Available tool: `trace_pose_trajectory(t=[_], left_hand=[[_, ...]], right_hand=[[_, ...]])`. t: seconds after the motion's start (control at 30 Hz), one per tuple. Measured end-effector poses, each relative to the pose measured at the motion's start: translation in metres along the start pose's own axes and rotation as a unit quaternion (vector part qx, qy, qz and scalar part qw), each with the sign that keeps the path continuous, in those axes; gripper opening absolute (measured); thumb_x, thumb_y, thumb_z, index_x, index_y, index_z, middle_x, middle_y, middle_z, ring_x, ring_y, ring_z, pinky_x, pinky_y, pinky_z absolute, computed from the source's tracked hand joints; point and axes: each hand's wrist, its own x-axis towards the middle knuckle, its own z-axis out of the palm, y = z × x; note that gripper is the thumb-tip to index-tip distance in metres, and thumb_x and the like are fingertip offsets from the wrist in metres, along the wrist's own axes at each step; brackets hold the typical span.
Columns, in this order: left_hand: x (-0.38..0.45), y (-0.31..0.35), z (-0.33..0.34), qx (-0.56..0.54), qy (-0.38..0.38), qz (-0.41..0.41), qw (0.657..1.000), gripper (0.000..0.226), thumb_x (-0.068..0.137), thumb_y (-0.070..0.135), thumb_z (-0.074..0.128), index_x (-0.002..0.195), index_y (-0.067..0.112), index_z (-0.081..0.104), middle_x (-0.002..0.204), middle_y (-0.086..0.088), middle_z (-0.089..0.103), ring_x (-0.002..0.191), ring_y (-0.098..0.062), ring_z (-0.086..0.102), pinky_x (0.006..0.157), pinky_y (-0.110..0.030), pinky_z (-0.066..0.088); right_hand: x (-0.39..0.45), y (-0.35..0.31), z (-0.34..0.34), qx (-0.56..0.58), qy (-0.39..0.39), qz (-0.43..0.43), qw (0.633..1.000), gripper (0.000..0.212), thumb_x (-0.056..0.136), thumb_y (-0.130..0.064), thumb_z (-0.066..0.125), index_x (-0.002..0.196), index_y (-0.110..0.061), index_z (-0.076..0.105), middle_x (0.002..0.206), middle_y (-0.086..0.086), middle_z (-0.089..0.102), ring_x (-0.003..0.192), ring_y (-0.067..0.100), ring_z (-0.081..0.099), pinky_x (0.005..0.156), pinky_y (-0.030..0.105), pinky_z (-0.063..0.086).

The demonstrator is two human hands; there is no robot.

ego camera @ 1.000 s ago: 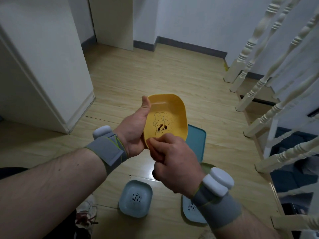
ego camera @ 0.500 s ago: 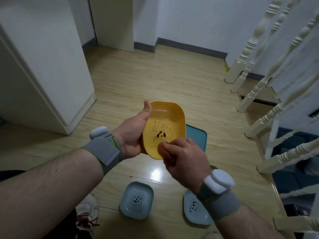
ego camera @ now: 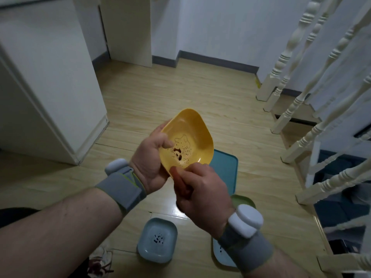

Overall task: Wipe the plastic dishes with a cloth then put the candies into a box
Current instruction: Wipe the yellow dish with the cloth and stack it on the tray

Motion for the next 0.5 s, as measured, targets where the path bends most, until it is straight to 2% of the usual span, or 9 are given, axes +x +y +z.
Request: trace_pose_trajectory(t=[0.1,0.17,0.23,0.33,0.43,0.5], left_hand=[[-0.001,0.013,-0.005,0.049,-0.019,-0.094,0.994,0.07,0.063,0.015,0.047,0.131,0.0,0.048,0.113,-0.023,0.055,0.104,-0.042,0.052,0.099,-0.062,0.038],[0.0,0.017,-0.004,0.046,-0.017,-0.14,0.989,0.053,0.065,0.02,0.045,0.116,0.007,0.054,0.108,-0.021,0.057,0.1,-0.039,0.054,0.093,-0.054,0.044],[0.0,0.019,-0.003,0.047,-0.013,-0.156,0.987,0.042,0.066,0.022,0.045,0.105,0.01,0.055,0.1,-0.018,0.058,0.094,-0.035,0.054,0.087,-0.048,0.045],[0.0,0.023,-0.007,0.08,-0.022,-0.167,0.982,0.027,0.064,0.022,0.045,0.087,0.012,0.055,0.082,-0.013,0.057,0.078,-0.031,0.054,0.08,-0.043,0.043],[-0.001,0.029,-0.009,0.105,-0.035,-0.168,0.98,0.022,0.065,0.02,0.045,0.075,0.012,0.062,0.076,-0.012,0.062,0.072,-0.031,0.058,0.079,-0.043,0.045],[-0.001,0.032,-0.007,0.114,-0.027,-0.178,0.977,0.023,0.065,0.02,0.046,0.067,0.013,0.067,0.072,-0.011,0.064,0.07,-0.03,0.059,0.079,-0.043,0.044]], right_hand=[[-0.004,0.02,0.002,-0.078,-0.011,-0.019,0.997,0.037,0.082,-0.036,0.057,0.118,-0.028,0.064,0.1,-0.004,0.064,0.079,0.019,0.053,0.058,0.031,0.048],[-0.006,0.026,0.003,-0.09,0.008,-0.016,0.996,0.032,0.081,-0.031,0.065,0.112,-0.026,0.067,0.097,-0.003,0.065,0.076,0.02,0.053,0.055,0.035,0.049],[-0.01,0.017,0.005,-0.088,0.011,-0.031,0.996,0.024,0.081,-0.029,0.067,0.105,-0.023,0.068,0.093,-0.002,0.066,0.073,0.021,0.052,0.055,0.036,0.048],[-0.016,0.003,0.008,-0.079,-0.028,-0.048,0.995,0.026,0.087,-0.034,0.057,0.11,-0.024,0.064,0.099,-0.001,0.064,0.078,0.02,0.053,0.058,0.035,0.048],[-0.013,0.022,0.002,-0.087,-0.031,-0.024,0.995,0.038,0.079,-0.032,0.071,0.116,-0.025,0.064,0.101,-0.001,0.063,0.079,0.019,0.055,0.06,0.035,0.05],[-0.009,0.032,-0.004,-0.098,-0.013,0.001,0.995,0.036,0.073,-0.028,0.077,0.109,-0.023,0.069,0.096,-0.002,0.064,0.074,0.02,0.054,0.057,0.034,0.048]])
